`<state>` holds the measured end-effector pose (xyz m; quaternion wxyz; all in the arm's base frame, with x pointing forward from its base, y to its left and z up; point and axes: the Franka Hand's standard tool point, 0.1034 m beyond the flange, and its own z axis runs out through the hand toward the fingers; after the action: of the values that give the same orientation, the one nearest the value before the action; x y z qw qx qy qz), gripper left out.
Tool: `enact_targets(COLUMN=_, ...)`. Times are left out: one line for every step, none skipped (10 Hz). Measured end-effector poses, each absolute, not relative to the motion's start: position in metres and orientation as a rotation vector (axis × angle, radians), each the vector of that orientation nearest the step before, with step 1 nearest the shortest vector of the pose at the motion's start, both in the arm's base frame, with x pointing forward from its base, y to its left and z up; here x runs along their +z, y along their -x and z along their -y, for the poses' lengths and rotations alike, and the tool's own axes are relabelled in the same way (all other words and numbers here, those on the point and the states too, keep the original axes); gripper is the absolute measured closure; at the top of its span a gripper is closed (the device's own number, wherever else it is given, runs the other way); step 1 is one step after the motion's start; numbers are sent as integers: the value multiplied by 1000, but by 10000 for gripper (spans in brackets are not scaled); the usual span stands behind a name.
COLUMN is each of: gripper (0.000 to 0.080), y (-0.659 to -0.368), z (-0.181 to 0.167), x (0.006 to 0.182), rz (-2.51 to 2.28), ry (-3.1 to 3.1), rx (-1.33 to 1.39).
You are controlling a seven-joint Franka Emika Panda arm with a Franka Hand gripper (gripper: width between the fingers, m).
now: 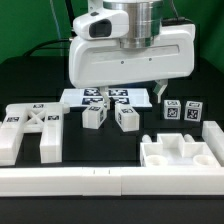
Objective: Assemble chair
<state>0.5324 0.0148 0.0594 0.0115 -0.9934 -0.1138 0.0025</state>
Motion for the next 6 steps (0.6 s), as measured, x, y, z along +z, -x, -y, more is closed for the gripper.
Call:
enact_targets(gripper=150, y=-534, z=-18, x=61, rz=362, ry=3097, rx=4)
enact_targets(gripper=150, y=-533, z=-19, x=60, rz=365, ry=3094, rx=30)
enact_targets(gripper=150, y=-531, z=-19, x=60, rz=365, ry=3093, rx=46)
enact_targets(gripper=150, y=-526, z=-21, x=59, rz=363, ry=3081, rx=150)
enact_targets(gripper=150, y=-522, z=-20, x=53, rz=316, ry=3085, rx=272)
enact_targets(gripper=150, y=-514, z=-20, x=47, rz=242, ry=3092, rx=401)
